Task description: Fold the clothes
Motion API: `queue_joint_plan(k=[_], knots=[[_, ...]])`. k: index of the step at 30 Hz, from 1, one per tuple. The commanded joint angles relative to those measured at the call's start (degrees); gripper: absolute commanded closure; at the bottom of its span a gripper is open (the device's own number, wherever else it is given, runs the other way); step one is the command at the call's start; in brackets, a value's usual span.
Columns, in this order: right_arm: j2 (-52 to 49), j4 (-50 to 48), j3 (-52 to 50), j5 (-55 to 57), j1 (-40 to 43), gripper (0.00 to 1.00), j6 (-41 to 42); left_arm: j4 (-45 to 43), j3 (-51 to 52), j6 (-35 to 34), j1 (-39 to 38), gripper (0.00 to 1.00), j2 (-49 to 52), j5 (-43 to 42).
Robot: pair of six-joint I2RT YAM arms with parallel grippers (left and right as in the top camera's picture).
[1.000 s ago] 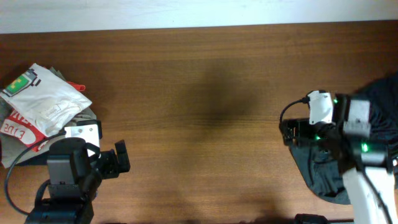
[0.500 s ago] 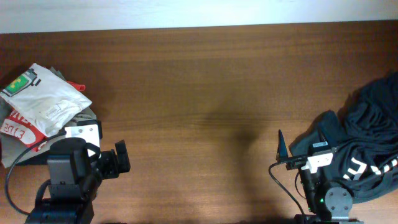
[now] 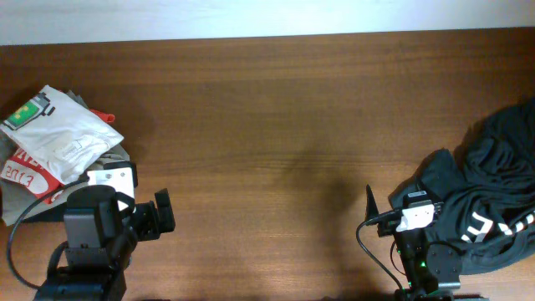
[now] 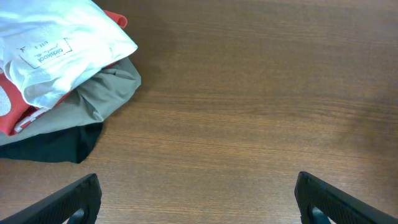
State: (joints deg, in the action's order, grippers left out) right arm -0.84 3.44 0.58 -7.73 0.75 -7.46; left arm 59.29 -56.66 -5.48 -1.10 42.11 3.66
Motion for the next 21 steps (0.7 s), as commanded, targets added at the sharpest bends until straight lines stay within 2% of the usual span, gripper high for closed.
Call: queue_joint_plan(k=[1,8,11,12,15,21], knots=[[0.5,0.4,-0.3,0.7,-0.4,0.01,0.7,-0.1,0.1,-0.3,0.1,0.01,-0.2,0.2],[0.5,0.4,-0.3,0.7,-0.4,0.01,0.7,-0.1,0.1,-0.3,0.1,0.01,-0.2,0.2],[0.5,0.4,-0.3,0.7,-0.4,0.01,0.7,-0.1,2.6,-0.3,-1.4,0.01,-4.8,0.2],[0.5,0.4,-0.3,0.7,-0.4,0.01,0.7,-1.0,6.2,-0.3,-1.5,0.01,-8.2,0.2],[0.5,0.4,-0.3,0.7,-0.4,0.01,0.7,-15.5,21.8,-0.3,-1.5,0.01,-17.7,0.2],[0.5,0.4,-0.3,0.7,-0.4,0.01,0.7,-63.2,52.6,-0.3,-1.5,0.01,-32.4,0.2]])
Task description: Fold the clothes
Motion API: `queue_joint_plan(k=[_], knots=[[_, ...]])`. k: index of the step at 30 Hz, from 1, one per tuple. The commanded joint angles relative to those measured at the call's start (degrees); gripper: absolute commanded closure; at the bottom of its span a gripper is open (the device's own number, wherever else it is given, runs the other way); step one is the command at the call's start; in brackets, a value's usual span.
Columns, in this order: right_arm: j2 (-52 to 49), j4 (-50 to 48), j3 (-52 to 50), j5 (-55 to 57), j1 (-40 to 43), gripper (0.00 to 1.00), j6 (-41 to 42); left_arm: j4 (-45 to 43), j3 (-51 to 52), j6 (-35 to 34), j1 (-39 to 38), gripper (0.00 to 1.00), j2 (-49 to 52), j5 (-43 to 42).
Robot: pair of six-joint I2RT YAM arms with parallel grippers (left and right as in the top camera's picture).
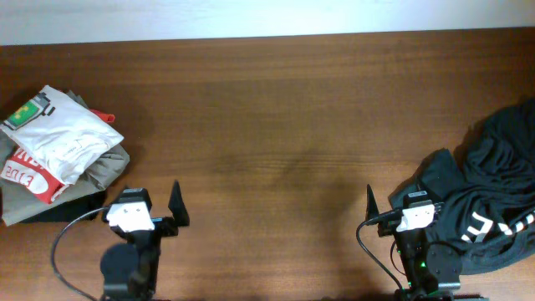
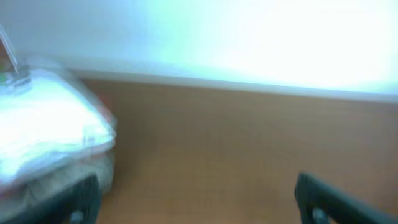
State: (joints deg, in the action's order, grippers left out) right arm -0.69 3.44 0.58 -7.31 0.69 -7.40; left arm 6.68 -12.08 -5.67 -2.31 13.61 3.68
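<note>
A stack of folded clothes (image 1: 58, 142) lies at the table's left edge, with a white shirt on top over red, olive and black pieces. In the blurred left wrist view the folded stack (image 2: 50, 137) shows at the left. A crumpled heap of black clothes (image 1: 493, 184) lies at the right edge. Near the front edge, right of the stack, my left gripper (image 1: 144, 206) points away from me; the same left gripper (image 2: 199, 205) is open and holds nothing. My right gripper (image 1: 410, 206) sits at the front right against the black heap, one finger standing far out to its left.
The brown wooden table (image 1: 276, 125) runs to a pale wall (image 2: 249, 37) at the back. Bare wood lies between the two piles.
My left gripper has moved from beside the folded stack, pointing right, to a spot further right, pointing away toward the wall. It is still open. The right arm and both piles have not moved.
</note>
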Motion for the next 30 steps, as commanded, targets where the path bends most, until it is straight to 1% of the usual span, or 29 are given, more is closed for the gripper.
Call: queue_joint_plan(k=[1,3,4,5,7,30], knots=[[0.4,0.4,-0.3,0.3,-0.3,0.01,0.6,-15.8,11.6,-0.2,-0.3,0.01,-5.0,0.2],[0.4,0.4,-0.3,0.3,-0.3,0.01,0.6,-7.9,11.5,-0.1,-0.4,0.01,-8.9,-0.1],[0.4,0.4,-0.3,0.3,-0.3,0.01,0.6,-2.1,11.5,-0.1,-0.4,0.01,-11.9,0.0],[0.4,0.4,-0.3,0.3,-0.3,0.01,0.6,-4.6,11.5,-0.1,-0.4,0.01,-13.2,-1.4],[0.4,0.4,-0.3,0.3,-0.3,0.01,0.6,-1.9,11.5,-0.1,-0.6,0.01,-13.3,-1.3],[0.4,0.4,-0.3,0.3,-0.3,0.01,0.6,-2.0,11.5,-0.1,-0.6,0.01,-13.2,-1.3]])
